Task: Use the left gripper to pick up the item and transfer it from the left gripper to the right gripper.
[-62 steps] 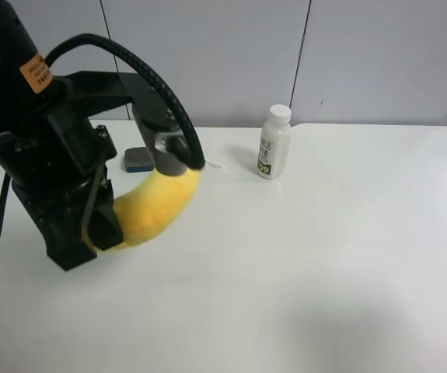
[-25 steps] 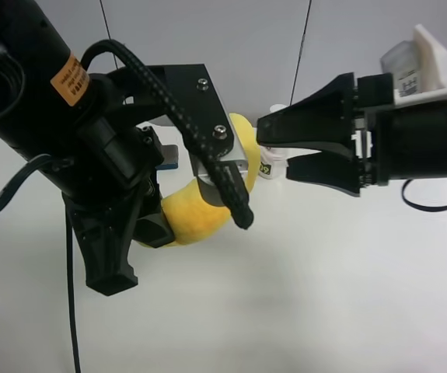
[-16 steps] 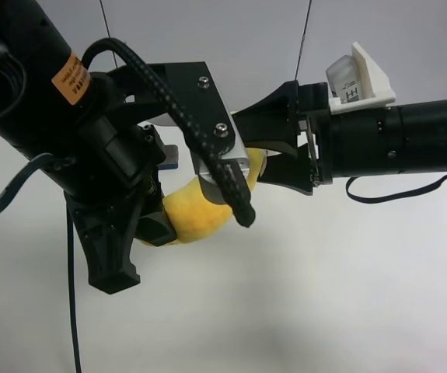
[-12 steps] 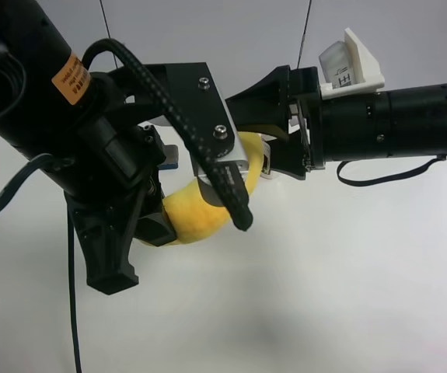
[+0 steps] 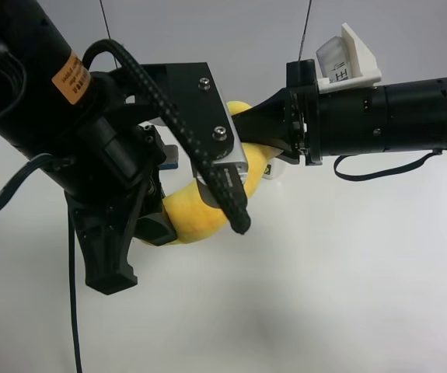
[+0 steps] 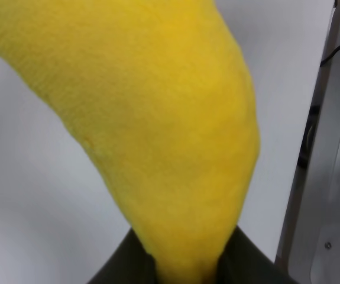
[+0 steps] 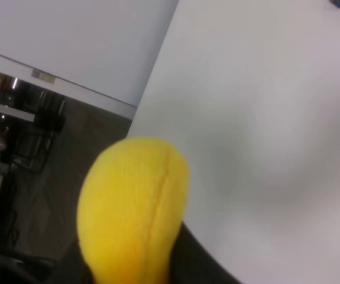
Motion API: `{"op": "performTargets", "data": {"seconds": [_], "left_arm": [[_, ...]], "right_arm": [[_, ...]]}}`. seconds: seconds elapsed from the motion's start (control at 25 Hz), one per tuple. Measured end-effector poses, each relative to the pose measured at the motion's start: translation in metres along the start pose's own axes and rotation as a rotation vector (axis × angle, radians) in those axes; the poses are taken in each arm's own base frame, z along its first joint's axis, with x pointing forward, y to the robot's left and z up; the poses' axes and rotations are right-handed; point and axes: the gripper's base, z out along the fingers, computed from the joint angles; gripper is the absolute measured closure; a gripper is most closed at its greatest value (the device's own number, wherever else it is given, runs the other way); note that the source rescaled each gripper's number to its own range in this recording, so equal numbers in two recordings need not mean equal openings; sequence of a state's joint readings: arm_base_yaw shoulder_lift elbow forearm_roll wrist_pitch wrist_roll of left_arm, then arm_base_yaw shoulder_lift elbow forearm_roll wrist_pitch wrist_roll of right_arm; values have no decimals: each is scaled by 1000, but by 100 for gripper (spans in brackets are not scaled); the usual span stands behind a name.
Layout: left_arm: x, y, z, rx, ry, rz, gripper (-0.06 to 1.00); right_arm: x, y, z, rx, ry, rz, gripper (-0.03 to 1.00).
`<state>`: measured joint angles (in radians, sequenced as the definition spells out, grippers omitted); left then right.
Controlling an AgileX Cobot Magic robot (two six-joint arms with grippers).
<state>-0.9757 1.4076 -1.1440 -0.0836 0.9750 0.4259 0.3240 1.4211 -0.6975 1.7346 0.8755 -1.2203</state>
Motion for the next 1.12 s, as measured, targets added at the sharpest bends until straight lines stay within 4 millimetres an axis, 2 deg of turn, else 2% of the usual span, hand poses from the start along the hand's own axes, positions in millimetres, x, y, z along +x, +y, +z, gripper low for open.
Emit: {"op": "performTargets", "data": {"seconds": [0.12,0.16,0.24,0.36,0.44,0.6,0.68,0.84,0.92,1.12], "left_arm": [[0,0,0,-2,1,-1,93],[0,1,0,-6,3,1,89],[1,2,0,-17,8,3,68],[0,3,0,-34,4,-29,15],[-1,4,0,-43,-9,-47,1],[-7,6,-10,-58,-36,-56,-5],[-13,8,-28,-81,-79,-68,-5],[-18,7,-78,-117,-172,-102,-5],[-11,3,-97,-124,-181,-136,-5],[24,-3,-139,-234,-208,-264,-5]], "right_arm": [[0,0,0,0,0,2,97],[0,0,0,0,0,4,97],[0,0,0,0,0,4,97],[0,0,0,0,0,4,97],[0,0,0,0,0,4,97],[0,0,0,1,1,3,97],[0,0,0,2,5,0,97],[1,0,0,4,9,-4,97],[1,0,0,5,10,-5,97],[2,-1,0,8,17,-10,97]]}}
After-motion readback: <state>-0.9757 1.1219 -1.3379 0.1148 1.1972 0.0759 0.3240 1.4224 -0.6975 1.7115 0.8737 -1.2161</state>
